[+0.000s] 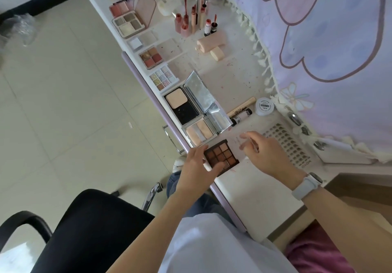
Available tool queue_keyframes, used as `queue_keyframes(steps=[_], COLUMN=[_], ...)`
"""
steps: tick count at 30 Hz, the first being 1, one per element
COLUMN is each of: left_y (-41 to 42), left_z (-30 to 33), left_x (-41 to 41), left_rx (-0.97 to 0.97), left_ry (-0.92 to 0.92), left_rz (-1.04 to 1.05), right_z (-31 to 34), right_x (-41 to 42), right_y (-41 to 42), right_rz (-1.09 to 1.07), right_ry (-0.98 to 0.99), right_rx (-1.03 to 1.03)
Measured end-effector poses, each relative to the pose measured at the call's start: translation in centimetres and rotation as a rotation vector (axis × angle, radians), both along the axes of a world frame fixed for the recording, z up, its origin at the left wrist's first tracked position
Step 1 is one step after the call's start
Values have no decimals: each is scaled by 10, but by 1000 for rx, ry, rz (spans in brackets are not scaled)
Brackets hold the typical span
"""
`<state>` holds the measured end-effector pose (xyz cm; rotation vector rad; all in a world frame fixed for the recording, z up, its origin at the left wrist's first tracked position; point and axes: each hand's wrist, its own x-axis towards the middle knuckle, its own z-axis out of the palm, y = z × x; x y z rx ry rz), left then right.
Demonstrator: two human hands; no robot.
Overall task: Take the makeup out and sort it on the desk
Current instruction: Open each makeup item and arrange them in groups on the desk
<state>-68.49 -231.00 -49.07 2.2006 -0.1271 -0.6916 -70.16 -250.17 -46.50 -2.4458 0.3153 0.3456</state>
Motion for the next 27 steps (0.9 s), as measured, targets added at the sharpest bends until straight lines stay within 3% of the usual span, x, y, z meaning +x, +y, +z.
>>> queue_keyframes(steps=[3,6,16,22,27], left_y=[-2,-1,-1,1,0], left_z=[-8,-15,-10,2,12], left_x=[-9,-13,-11,9,37], left_rx=[311,436,461,281,219], left_ry=[-257,-381,-476,-722,-689], left_rz=[-269,-334,-304,-191,-53], right_z=[2,3,10,17,10], right_x=[2,5,14,51,101], right_y=[-4,-4,-2,-18,-26], right_rz=[11,34,54,-46,344], right_ry=[-24,-34,14,-282,-111], right_rx=[-21,-38,-94,-221,-415])
